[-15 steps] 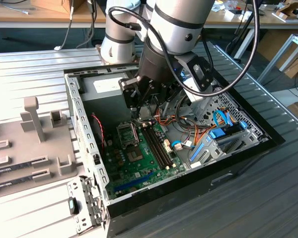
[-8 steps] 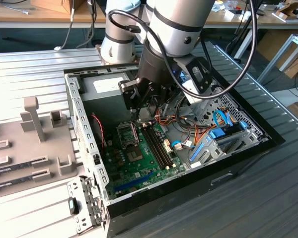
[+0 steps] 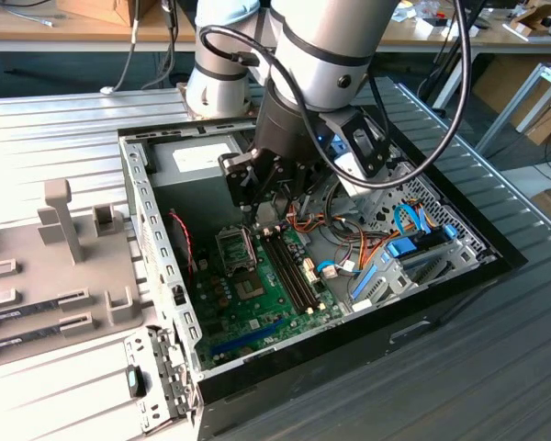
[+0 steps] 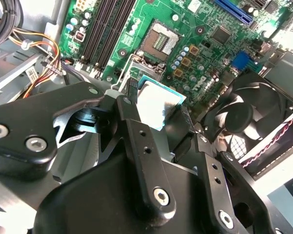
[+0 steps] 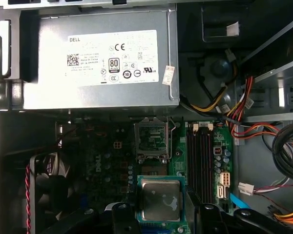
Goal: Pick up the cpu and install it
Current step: 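Pick up the cpu and move it towards the insertion slot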
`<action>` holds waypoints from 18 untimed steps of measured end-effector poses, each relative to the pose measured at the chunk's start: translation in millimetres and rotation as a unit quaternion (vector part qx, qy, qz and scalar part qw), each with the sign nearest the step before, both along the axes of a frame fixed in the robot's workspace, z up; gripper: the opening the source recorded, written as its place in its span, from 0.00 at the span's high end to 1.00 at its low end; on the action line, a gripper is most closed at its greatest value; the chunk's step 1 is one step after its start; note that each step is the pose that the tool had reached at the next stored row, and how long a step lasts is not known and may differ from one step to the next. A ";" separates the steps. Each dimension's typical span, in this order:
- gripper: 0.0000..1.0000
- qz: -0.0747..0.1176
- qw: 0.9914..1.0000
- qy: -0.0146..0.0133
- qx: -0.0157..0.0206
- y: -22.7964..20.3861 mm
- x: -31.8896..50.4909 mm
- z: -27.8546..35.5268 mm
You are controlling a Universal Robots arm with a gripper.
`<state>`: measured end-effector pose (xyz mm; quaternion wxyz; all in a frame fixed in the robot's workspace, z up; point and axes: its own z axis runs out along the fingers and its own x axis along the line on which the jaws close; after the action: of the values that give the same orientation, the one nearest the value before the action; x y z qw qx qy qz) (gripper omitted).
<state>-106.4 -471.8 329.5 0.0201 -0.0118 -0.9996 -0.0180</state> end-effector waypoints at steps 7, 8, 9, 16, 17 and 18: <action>0.53 0.000 1.000 0.000 0.000 0.0 0.0 -3.3; 0.53 0.000 1.000 0.000 0.000 0.0 0.0 -4.1; 0.53 0.000 1.000 0.000 0.000 0.0 0.0 -4.5; 0.53 0.000 1.000 0.000 0.000 0.0 0.0 -9.0; 0.53 0.000 1.000 0.000 0.000 0.0 0.0 -9.6; 0.53 0.000 1.000 0.000 0.000 0.0 0.0 -10.1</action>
<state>-106.4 -471.8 319.4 0.0201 -0.0118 -0.9996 -0.0180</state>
